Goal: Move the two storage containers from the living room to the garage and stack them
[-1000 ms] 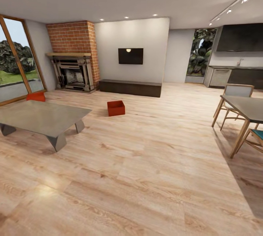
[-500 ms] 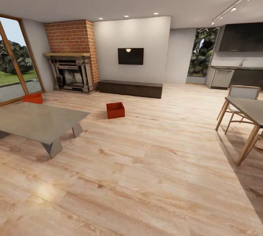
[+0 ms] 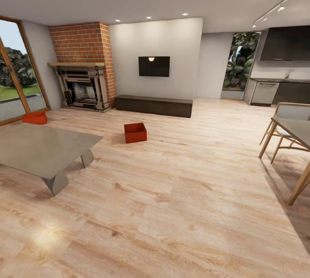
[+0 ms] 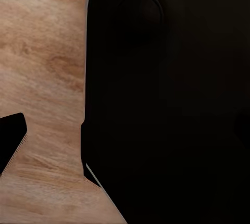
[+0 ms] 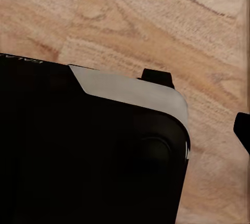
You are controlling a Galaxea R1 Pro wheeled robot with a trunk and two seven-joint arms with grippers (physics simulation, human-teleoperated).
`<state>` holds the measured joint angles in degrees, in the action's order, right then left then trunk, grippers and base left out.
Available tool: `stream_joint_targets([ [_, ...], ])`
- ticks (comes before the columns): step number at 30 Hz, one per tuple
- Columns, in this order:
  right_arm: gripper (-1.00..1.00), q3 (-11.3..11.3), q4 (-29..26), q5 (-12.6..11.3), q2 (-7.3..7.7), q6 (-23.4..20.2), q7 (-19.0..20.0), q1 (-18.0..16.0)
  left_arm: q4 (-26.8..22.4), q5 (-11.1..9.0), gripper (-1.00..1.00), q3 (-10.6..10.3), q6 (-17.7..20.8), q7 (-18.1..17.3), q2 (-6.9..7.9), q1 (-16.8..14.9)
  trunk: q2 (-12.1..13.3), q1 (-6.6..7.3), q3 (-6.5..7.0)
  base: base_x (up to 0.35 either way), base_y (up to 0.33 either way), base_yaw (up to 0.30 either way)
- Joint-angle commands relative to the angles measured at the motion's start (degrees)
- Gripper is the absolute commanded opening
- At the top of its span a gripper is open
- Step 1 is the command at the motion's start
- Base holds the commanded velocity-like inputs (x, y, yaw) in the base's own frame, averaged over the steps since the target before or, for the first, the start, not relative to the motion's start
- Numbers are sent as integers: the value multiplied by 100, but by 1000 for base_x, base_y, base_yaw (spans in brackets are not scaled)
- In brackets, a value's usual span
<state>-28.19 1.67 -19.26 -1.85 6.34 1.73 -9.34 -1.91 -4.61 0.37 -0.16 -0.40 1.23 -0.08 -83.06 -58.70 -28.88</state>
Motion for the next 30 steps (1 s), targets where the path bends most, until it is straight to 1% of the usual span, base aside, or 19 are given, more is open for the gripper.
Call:
stream_joint_targets([
  [1, 100, -44, 18, -60, -5, 33, 17, -6, -3, -48, 100, 0, -2, -4, 0, -1, -2, -3, -5, 322, 0, 0],
  [30, 100, -41, 18, -60, -6, 34, 20, -6, -3, -48, 100, -2, -2, -4, 0, -1, -2, -3, -5, 322, 0, 0],
])
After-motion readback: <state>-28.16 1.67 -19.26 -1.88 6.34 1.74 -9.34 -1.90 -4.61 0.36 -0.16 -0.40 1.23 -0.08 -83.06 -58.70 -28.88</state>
